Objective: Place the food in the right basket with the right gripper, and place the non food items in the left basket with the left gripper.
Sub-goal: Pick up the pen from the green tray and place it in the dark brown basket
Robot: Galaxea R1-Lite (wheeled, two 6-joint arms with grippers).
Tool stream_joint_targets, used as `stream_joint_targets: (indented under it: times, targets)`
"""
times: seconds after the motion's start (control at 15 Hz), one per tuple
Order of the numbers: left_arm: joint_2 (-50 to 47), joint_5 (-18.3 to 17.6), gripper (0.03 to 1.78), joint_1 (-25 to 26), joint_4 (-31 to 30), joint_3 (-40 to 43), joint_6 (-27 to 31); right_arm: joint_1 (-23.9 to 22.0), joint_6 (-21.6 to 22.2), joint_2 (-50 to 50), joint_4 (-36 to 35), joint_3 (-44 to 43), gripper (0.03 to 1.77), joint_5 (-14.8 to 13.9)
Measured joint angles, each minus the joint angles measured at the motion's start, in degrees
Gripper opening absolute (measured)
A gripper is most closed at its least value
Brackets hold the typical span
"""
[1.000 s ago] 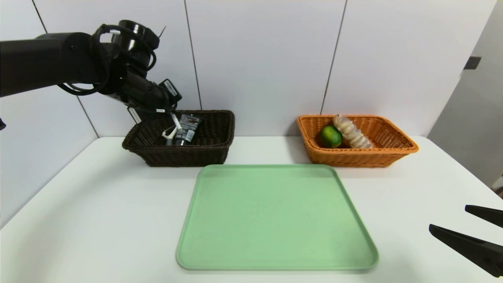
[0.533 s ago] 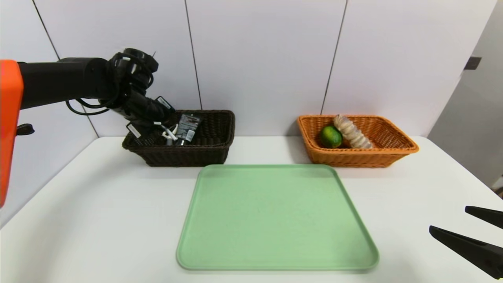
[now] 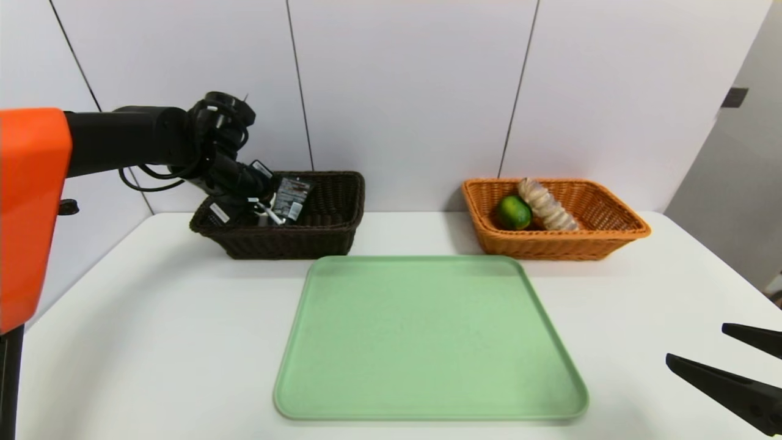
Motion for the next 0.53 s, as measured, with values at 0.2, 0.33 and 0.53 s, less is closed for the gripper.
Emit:
stream_joint_targets:
  times: [0.2, 0.33, 0.53]
  targets:
    - [0.76, 0.13, 0.61, 0.39, -0.02, 0.00, -0.06, 0.00, 0.00, -0.06, 0.00, 0.30, 1.71, 0.00]
    - [0.94, 0.22, 0.87, 0.34, -0.02, 0.00, -0.02, 0.00, 0.00, -0.12, 0.00, 0.37, 1.71, 0.00]
    - [-0.07, 0.41, 1.13, 0.39, 0.00, 0.00, 0.49, 0.00, 0.00, -0.26, -0.04, 0.37, 1.71, 0.00]
